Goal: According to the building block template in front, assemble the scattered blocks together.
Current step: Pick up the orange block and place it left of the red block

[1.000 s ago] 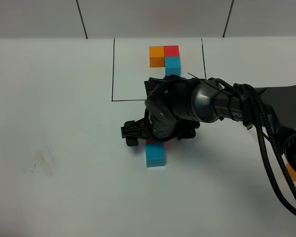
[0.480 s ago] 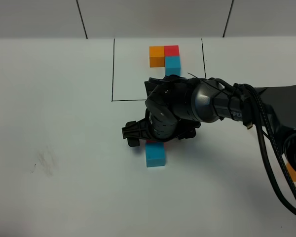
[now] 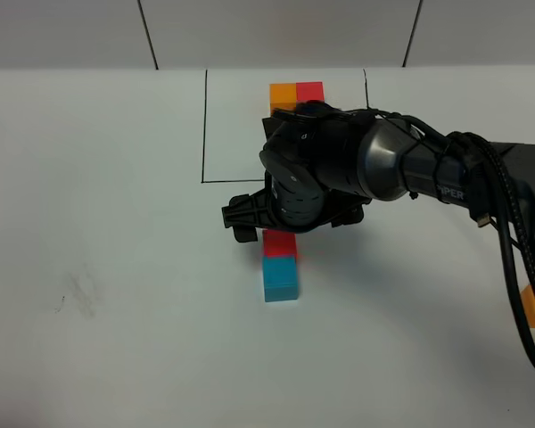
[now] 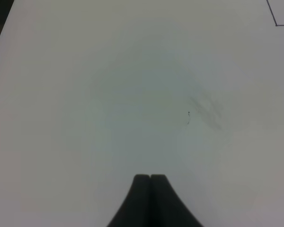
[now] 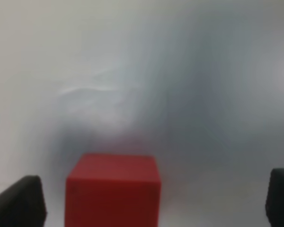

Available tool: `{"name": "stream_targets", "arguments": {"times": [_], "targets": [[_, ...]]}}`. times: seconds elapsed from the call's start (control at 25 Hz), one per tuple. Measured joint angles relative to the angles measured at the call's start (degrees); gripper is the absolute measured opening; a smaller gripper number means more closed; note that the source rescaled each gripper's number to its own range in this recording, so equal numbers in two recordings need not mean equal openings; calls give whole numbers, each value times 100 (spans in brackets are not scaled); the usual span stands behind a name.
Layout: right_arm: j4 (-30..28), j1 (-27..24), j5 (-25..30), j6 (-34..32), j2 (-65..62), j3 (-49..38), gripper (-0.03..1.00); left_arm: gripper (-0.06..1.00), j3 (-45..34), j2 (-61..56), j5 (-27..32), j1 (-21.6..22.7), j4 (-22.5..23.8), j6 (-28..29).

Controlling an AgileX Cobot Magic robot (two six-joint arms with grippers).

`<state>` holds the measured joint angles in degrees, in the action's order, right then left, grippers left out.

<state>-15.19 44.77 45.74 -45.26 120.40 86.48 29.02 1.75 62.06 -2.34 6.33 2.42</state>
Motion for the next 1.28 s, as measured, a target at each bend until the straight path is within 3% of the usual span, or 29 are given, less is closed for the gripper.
{"name": "stream_targets", "arguments": {"times": [0.48, 0.8, 1.28], "targets": [[-720, -7, 872, -175, -884, 114, 90, 0, 0, 0, 0, 0, 0, -6], [-738, -255, 1678, -222, -1255, 107, 89, 0, 0, 0, 0, 0, 0, -10], [-732, -919, 1596, -239, -2433, -1287, 87, 0, 0, 0, 0, 0, 0, -10]]}}
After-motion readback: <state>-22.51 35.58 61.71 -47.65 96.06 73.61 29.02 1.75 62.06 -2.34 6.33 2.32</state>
